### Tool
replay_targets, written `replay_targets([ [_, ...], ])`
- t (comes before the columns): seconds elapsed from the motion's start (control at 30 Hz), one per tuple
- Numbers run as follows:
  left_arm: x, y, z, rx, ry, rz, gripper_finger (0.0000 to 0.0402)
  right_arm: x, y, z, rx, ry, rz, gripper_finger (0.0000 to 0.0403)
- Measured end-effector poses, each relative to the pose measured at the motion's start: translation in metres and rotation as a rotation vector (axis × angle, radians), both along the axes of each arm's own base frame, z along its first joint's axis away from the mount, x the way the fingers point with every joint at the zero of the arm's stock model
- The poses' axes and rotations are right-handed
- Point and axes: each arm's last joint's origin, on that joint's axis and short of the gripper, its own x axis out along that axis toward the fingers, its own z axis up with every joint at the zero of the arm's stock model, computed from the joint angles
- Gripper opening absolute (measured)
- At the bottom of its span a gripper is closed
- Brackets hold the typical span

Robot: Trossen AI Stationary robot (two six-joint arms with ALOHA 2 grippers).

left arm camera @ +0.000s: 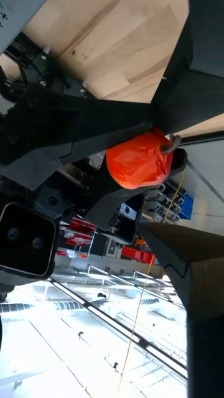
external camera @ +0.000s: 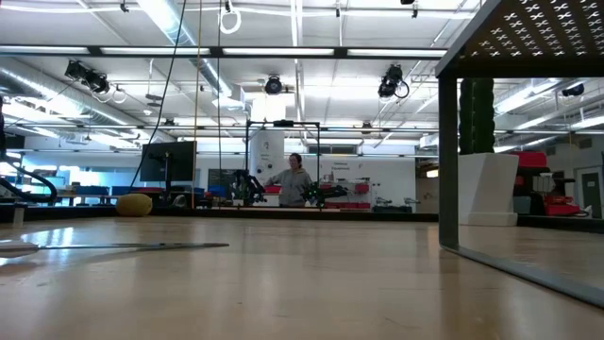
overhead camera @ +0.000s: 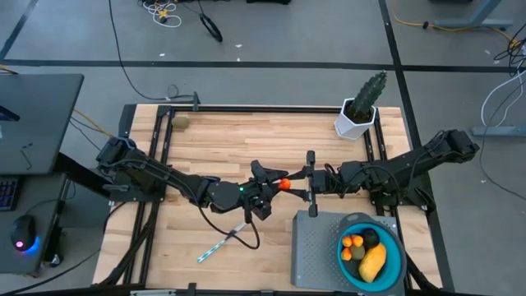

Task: Pick & Place Fruit
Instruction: Put the yellow pear into the blue strainer bowl on the shelf

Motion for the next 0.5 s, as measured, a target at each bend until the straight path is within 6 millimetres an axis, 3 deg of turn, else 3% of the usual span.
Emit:
replay_targets([
  [0.5,0.0,0.0,-0.0005,-0.008,0.001,0.0,0.0244,-0.0003,-0.0001,-0.001,-0.02,0.012,0.001,0.0134],
])
